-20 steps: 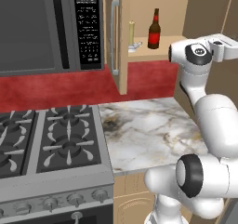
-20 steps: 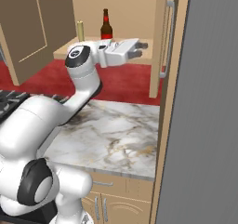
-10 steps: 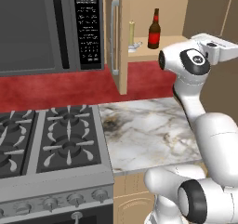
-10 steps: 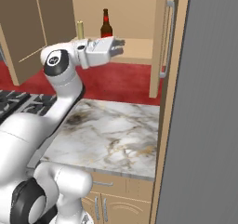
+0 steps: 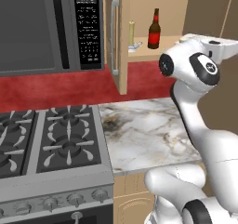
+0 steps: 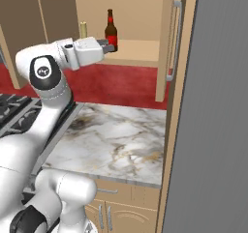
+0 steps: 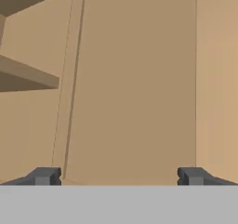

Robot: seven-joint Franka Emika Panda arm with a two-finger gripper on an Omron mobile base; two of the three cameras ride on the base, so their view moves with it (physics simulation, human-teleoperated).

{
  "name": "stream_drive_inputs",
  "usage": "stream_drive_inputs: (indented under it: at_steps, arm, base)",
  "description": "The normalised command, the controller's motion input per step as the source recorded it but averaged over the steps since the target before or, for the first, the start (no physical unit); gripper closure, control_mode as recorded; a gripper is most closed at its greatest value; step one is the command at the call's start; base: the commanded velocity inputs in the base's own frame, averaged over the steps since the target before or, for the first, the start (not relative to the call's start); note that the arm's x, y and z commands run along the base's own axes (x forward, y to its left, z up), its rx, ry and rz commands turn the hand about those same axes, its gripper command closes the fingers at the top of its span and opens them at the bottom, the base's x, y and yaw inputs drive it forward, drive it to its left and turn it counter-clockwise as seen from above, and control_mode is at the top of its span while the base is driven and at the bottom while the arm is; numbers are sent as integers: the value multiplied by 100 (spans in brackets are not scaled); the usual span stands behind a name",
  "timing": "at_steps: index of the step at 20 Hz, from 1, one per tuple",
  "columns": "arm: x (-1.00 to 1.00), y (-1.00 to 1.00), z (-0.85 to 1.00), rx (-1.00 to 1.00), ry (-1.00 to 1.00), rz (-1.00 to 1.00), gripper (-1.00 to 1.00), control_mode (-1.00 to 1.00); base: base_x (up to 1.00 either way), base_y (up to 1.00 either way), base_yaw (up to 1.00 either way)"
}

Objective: Get the candle and the beer from the cabinet and move them to the dining counter.

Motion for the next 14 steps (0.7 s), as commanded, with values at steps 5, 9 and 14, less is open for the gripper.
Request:
stream_drive_inputs:
  at_steps: [5,9,14]
  arm:
    - [0,39,18,8,11,29,-100,-100]
    - [0,42,17,11,11,30,-100,-100]
    - [0,27,2,12,3,30,-100,-100]
  base:
    - [0,0,0]
    - [0,0,0]
    - [0,0,0]
